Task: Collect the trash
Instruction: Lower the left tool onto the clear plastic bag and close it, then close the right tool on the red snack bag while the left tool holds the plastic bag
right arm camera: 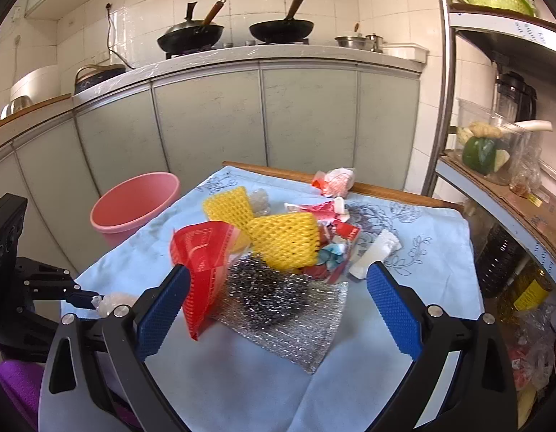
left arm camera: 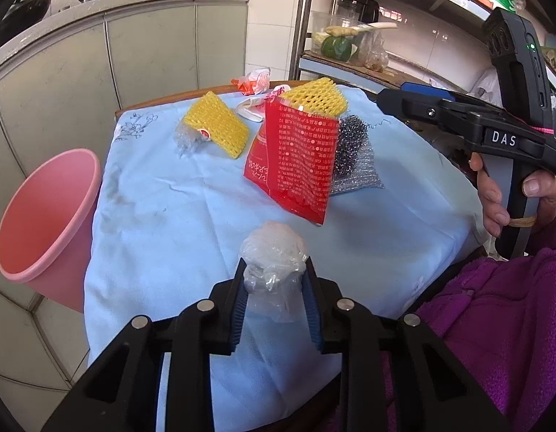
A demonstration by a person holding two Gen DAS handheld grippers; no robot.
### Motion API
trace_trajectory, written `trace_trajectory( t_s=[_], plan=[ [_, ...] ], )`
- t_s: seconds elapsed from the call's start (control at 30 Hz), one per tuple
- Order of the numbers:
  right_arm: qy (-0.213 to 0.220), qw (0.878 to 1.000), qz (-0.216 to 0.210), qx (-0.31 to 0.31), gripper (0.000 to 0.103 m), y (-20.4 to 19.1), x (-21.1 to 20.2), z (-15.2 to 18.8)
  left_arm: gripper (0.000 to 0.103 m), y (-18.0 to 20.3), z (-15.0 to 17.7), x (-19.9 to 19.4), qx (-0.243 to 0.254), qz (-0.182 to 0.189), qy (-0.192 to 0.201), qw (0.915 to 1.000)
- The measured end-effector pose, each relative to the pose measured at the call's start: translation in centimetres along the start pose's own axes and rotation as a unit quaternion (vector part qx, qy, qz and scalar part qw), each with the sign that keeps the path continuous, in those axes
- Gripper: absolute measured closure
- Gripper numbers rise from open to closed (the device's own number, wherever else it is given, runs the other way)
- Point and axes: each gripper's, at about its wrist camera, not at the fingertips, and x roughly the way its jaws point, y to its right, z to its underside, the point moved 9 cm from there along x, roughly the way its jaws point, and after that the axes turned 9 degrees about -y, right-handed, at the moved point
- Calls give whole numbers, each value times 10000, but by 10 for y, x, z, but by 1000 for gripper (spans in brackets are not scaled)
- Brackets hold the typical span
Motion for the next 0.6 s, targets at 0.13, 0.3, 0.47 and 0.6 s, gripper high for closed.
trace_trajectory(
  t_s=[0.13,0.3,0.47,0.6],
  plan=[
    [-77,9994,-317,-151,4,-15,3,0,77,-5,-8,-13,-96,-54,262,9996],
    [-214,9957,-711,-554,17,-45,8,-1,77,-19,-16,-29,-385,-87,547,9977],
    [-422,9906,-936,-903,35,-71,19,-2,77,-25,-17,-36,-521,-106,691,9962],
    [-785,9888,-1006,-780,47,-73,36,4,77,-30,-15,-38,-647,-118,752,9950]
  ],
)
